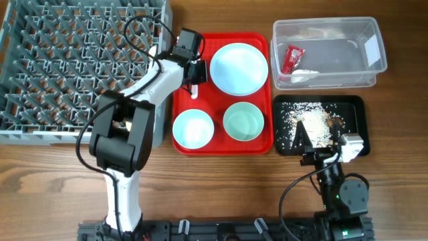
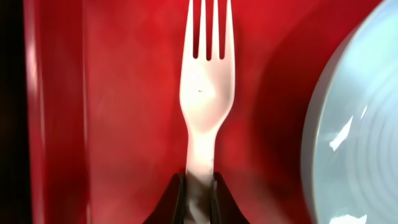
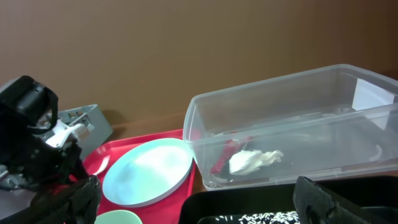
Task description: Sort waste into correct bins and load items into the dishwasher rack
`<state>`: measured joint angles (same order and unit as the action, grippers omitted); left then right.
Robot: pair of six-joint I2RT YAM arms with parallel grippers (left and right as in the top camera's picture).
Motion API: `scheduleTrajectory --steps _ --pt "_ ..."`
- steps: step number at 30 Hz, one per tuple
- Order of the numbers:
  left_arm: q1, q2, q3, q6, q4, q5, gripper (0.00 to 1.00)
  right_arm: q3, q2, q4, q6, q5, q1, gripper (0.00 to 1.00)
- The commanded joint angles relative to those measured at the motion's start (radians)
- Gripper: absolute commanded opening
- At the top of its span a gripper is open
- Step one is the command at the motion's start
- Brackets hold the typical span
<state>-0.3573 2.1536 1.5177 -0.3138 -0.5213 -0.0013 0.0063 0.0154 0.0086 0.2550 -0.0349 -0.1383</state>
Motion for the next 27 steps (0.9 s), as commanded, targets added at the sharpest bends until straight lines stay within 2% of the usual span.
scheduleTrajectory --steps 1,6,9,11,13,15,19,21,24,26,27 --pt "0.005 -0.157 -0.010 -0.005 -0.027 0.004 0.04 -0.001 -0.011 0.005 -0.016 -0.017 0.008 1.00" --pt "0.009 -0.311 -0.010 -0.004 -0.107 -0.041 0.04 -0.001 -0.011 0.006 -0.016 -0.017 0.008 1.00" --pt "0.009 -0.362 -0.010 0.051 -0.159 -0.214 0.04 -0.001 -0.011 0.006 -0.016 -0.017 0.008 1.00" --pt "0.013 -0.383 -0.010 0.092 -0.183 -0.399 0.04 -0.001 -0.011 0.006 -0.016 -0.017 0.008 1.00" --pt "0.023 -0.385 -0.011 0.158 -0.186 -0.482 0.04 -0.001 -0.011 0.006 -0.016 -0.017 0.008 1.00" --pt "0.047 -0.371 -0.011 0.203 -0.188 -0.474 0.04 -0.001 -0.011 0.006 -0.016 -0.017 0.008 1.00" --pt "0.093 -0.320 -0.014 0.201 -0.208 -0.445 0.05 -0.001 -0.011 0.006 -0.016 -0.017 0.008 1.00" --pt "0.120 -0.289 -0.014 0.164 -0.209 -0.442 0.05 -0.001 -0.011 0.006 -0.016 -0.017 0.008 1.00" --pt "0.154 -0.254 -0.014 0.149 -0.218 -0.344 0.06 -0.001 -0.011 0.006 -0.016 -0.017 0.008 1.00" --pt "0.162 -0.247 -0.014 0.149 -0.223 -0.288 0.11 -0.001 -0.011 0.006 -0.016 -0.017 0.008 1.00" --pt "0.163 -0.248 -0.014 0.150 -0.225 -0.275 0.19 -0.001 -0.011 0.005 -0.016 -0.017 0.008 1.00"
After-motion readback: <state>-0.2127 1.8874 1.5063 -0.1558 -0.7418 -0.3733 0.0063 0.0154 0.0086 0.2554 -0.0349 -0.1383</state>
